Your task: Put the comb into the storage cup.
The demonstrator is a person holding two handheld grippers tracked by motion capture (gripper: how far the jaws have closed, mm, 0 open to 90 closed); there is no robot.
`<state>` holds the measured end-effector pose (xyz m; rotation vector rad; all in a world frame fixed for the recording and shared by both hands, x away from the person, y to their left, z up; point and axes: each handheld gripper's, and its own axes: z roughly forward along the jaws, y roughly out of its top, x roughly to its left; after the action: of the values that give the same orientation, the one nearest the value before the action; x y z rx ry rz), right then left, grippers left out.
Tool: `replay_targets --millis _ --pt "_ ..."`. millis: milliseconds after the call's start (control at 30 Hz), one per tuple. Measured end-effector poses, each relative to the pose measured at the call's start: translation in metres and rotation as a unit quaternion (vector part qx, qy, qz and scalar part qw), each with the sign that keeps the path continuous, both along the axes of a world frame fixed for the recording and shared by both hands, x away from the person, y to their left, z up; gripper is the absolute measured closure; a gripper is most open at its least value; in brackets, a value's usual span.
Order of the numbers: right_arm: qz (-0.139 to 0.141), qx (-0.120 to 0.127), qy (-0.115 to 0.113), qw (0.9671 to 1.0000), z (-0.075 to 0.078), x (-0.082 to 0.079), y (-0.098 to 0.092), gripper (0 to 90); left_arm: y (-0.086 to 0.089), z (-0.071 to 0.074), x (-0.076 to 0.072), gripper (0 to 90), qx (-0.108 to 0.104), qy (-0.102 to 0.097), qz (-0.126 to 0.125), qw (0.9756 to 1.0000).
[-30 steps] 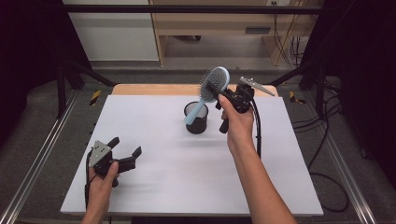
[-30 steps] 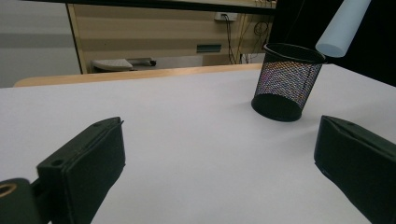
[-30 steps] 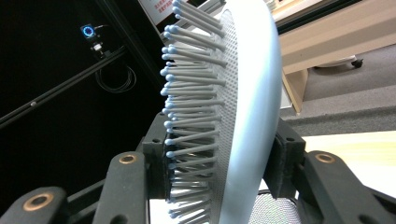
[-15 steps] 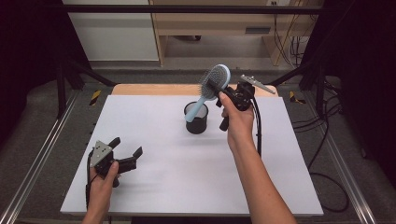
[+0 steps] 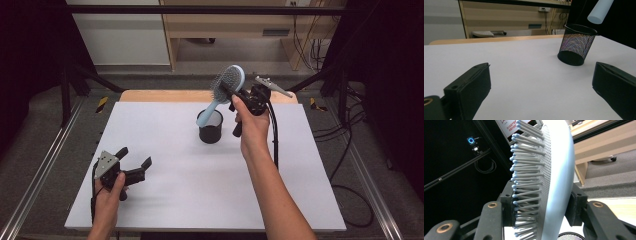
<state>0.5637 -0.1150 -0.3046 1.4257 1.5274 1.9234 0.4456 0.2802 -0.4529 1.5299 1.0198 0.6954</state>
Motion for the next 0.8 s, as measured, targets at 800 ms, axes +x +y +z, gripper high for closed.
replay_targets --millis 800 --pt "-0.016 0.006 -0.011 0.9998 0.0089 0.0094 -0.0031 52.3 0.0032 -0.0015 0.0017 2.1 -0.013 0.003 0.005 0.9999"
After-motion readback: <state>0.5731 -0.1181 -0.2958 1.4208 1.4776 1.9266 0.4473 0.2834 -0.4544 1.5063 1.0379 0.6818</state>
